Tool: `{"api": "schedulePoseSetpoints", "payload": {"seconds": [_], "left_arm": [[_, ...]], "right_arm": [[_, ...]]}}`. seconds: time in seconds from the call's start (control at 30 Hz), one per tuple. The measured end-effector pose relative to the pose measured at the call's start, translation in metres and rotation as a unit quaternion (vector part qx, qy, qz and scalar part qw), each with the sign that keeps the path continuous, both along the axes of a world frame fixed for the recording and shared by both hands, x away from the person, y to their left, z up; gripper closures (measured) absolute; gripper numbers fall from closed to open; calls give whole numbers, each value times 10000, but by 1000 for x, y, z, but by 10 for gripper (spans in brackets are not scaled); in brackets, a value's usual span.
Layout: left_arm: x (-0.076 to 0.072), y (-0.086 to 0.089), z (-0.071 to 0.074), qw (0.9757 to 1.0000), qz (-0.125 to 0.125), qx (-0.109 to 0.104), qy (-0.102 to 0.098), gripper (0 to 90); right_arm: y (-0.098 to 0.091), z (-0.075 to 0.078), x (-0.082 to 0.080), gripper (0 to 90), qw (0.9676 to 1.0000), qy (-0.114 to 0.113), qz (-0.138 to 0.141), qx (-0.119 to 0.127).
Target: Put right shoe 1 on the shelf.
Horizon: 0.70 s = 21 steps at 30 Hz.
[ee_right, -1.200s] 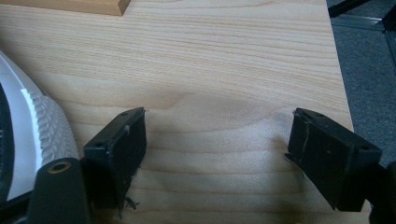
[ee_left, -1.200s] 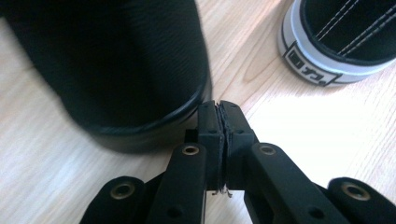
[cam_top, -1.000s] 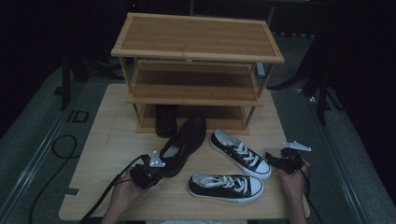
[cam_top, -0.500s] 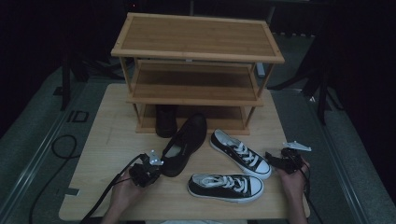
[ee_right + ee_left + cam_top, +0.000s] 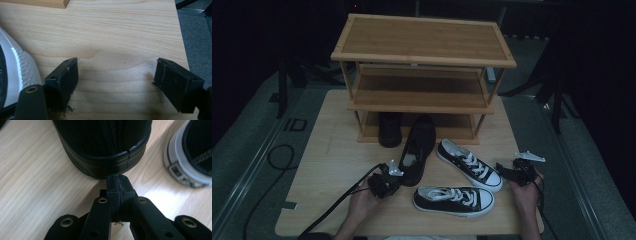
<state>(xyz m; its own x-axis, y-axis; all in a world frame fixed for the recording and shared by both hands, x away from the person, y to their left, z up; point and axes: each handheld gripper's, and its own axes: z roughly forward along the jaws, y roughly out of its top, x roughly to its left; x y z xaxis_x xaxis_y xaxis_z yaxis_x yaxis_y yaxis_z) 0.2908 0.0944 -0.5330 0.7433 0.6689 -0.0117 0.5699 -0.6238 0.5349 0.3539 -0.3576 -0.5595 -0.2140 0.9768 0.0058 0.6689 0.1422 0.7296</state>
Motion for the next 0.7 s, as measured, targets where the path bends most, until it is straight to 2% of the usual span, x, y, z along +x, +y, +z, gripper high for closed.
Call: {"api": "schedulePoseSetpoints", "payload": {"seconds": [0.13,0.2,0.3,0.47,0.7], "left_arm": [[6,-7,0,10000,-57,-24,-7,896],[12,-12,4,9998,-51,-173,-64,896],[17,-16,7,9997,-85,-217,-100,896],[21,-22,6,9993,-210,-299,-92,896],[28,-38,9,9984,-363,-393,-154,898]], "right_arm": [[0,0,0,191,10000,0,1,-1],[0,0,0,191,10000,0,0,0],[0,0,0,191,10000,-1,0,0],[0,0,0,191,10000,0,0,0],[0,0,0,191,10000,1,0,0]]}}
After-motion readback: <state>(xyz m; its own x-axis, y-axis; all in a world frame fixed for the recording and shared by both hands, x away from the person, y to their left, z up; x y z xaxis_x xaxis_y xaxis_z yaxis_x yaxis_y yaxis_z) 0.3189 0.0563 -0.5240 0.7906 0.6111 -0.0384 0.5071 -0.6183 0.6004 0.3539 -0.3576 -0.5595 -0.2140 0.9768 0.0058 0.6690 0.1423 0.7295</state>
